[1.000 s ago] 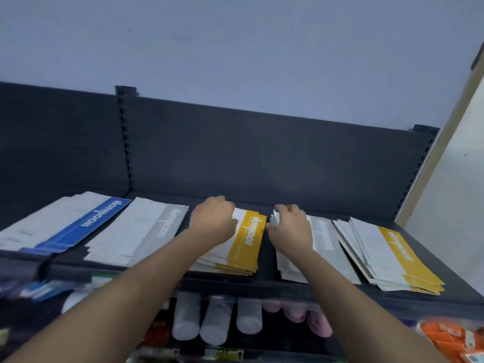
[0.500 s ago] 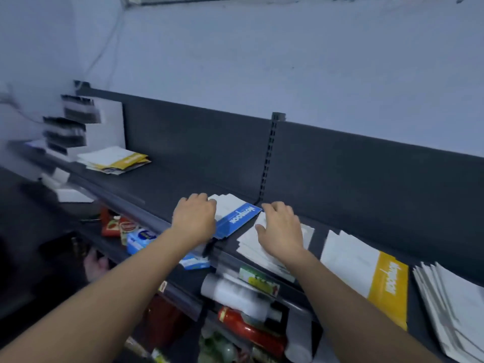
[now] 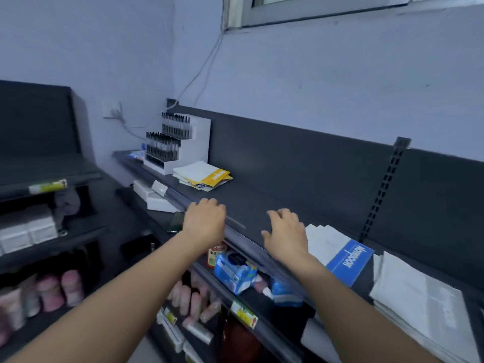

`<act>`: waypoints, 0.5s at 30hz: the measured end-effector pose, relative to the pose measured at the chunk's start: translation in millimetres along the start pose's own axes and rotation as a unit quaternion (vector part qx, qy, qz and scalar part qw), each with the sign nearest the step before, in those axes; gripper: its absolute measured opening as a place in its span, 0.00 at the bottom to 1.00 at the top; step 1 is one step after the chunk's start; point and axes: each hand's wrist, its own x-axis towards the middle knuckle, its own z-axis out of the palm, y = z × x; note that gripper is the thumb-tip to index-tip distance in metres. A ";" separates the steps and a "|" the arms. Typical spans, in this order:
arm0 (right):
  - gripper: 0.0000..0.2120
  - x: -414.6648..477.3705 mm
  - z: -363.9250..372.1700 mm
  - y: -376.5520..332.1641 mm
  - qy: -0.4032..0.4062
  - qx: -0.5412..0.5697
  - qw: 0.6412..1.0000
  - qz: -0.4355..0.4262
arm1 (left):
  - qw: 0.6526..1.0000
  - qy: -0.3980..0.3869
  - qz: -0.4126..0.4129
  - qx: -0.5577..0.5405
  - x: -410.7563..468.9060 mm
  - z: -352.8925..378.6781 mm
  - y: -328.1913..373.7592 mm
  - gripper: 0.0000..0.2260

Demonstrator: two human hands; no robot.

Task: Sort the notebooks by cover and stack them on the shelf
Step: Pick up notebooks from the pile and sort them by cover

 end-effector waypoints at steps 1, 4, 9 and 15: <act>0.24 8.9 4.8 -11.4 -0.004 0.003 1.000 -0.002 | 1.000 -0.003 -0.003 0.000 3.9 2.8 -12.2 0.13; 0.23 35.4 18.2 -39.7 -0.011 0.004 1.000 -0.013 | 1.000 0.000 -0.014 0.007 18.3 11.5 -44.3 0.13; 0.23 80.9 40.9 -69.6 -0.020 0.008 0.999 -0.028 | 0.999 -0.011 -0.037 0.005 49.0 32.3 -84.0 0.13; 0.23 149.1 75.3 -93.4 -0.035 0.017 0.998 -0.041 | 0.998 -0.019 -0.060 0.007 100.9 65.4 -125.1 0.12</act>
